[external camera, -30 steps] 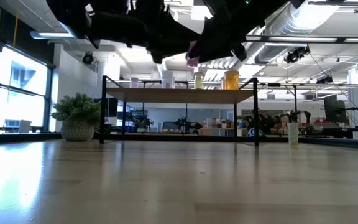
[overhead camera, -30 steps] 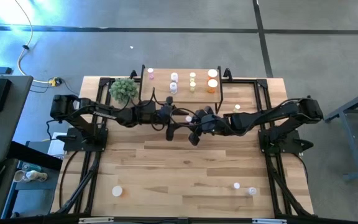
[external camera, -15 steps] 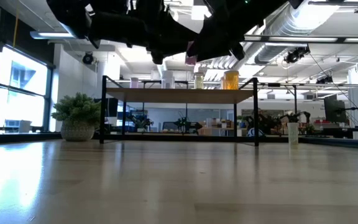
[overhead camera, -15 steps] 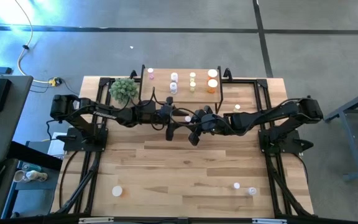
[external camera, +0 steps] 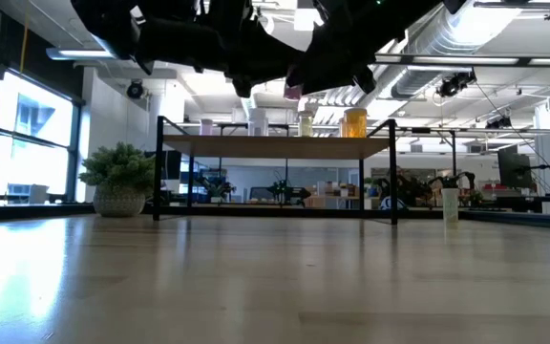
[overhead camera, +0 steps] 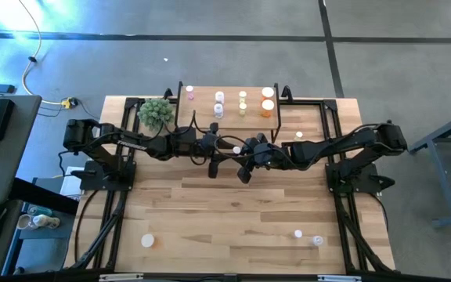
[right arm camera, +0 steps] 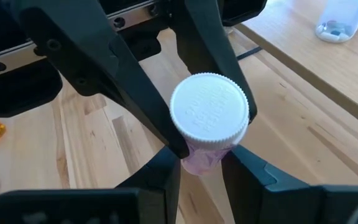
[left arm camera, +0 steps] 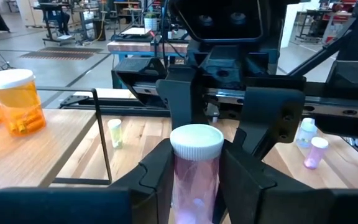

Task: Pick and place medicine bottles onto shelf by color
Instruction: Put the top pink bottle on the shelf aligned with the other pink pill bottle

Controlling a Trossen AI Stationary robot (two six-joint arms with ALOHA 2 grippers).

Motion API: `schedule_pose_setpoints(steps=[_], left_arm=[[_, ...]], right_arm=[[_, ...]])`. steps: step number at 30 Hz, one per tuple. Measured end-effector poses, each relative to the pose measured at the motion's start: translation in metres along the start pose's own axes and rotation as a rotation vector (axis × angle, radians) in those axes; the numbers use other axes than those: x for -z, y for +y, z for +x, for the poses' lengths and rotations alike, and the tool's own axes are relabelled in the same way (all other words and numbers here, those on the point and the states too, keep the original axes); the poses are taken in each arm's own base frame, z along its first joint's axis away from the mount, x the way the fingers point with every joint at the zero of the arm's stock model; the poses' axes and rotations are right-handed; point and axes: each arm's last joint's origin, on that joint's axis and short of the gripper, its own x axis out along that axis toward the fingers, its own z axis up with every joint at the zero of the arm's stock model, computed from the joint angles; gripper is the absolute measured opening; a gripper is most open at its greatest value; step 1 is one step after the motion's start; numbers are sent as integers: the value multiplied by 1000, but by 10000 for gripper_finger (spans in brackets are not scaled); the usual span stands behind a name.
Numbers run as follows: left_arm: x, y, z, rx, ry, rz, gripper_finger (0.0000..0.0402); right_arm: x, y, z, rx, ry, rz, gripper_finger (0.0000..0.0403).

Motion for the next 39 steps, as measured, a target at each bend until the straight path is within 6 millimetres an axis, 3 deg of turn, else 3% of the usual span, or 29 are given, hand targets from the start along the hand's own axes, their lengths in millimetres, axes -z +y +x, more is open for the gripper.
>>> schedule_pose_setpoints(steps=[8, 21, 32, 39], left_arm=[[0, 0, 0, 0, -1, 1, 98], [-1, 13, -2, -51, 4, 4, 97], [-16, 39, -21, -160, -14, -5, 97], [-28, 55, -38, -379, -1, -11, 97]], right_arm=[[0, 0, 0, 17, -7, 2, 99], [3, -2, -3, 23, 42, -18, 192], [-6, -8, -27, 25, 37, -10, 196], [-5, -10, -30, 34, 52, -30, 196]])
